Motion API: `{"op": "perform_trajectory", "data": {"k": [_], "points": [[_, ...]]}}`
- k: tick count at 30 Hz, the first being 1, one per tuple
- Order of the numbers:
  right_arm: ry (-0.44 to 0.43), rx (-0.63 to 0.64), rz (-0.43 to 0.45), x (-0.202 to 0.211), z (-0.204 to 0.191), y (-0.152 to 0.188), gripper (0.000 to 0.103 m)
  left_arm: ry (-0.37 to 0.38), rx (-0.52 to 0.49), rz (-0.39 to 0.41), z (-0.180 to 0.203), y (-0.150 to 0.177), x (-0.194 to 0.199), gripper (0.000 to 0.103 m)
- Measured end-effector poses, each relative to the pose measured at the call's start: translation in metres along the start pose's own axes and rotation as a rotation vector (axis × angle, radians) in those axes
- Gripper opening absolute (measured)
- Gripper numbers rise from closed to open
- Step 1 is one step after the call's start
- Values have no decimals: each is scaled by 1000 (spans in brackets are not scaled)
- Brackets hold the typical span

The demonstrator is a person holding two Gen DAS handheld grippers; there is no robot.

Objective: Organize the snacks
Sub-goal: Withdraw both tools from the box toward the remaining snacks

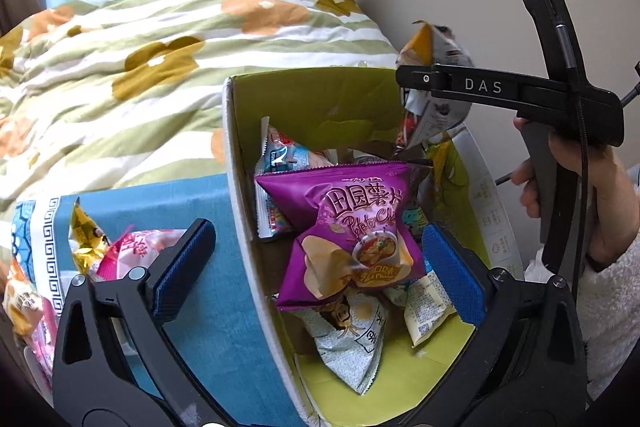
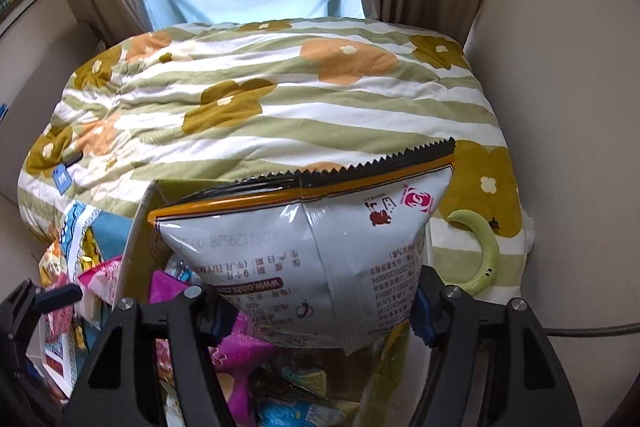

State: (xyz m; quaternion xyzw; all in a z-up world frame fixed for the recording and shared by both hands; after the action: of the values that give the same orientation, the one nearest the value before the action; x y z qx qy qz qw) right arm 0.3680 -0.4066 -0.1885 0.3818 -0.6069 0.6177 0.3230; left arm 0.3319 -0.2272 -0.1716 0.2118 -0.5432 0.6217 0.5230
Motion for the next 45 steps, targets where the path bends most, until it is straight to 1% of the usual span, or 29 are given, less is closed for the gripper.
{"op": "perform_trajectory", "data": {"k": [2,3,4,7,10,15,19,23,29,34,37,41,45], "points": [[8,-22,22,-3,-1,2,82,-6,-1,-1,0,5,1,102],[10,-29,39,-2,-2,3,97,-10,-3,0,0,7,2,102],[6,-34,64,2,-3,7,103,-15,-5,1,0,10,3,102],[-3,-38,114,14,-5,15,103,-22,-10,6,0,18,9,102],[-19,-31,117,25,-8,23,103,-24,-10,17,1,24,17,102],[-1,-4,145,54,-17,34,103,-22,-13,61,7,37,44,102],[0,16,183,87,-26,47,103,-31,-26,108,13,51,73,102],[23,60,227,124,-42,65,103,-62,-34,170,16,70,106,102],[61,115,287,179,-72,101,103,-123,-18,243,9,112,159,102],[24,109,335,209,-94,133,103,-188,16,273,-8,157,197,102],[-10,105,332,215,-112,148,103,-216,41,276,-23,179,214,102],[-63,100,336,218,-138,163,103,-251,81,283,-51,199,233,103],[-105,93,344,213,-163,167,103,-266,110,291,-85,209,242,102]]}}
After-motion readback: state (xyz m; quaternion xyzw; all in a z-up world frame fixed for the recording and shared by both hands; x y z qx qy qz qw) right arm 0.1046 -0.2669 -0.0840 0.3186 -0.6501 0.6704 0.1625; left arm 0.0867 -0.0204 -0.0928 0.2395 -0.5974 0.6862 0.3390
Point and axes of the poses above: each gripper's, at about its wrist camera, not at the fingertips, and x roughly against the way its jaws point, z to its right, y to its underside, the point moved 1 cm from there along -x, roughly the way its jaws point, and after that the axes turned 6 degrees about x, right-handed, at the moved point
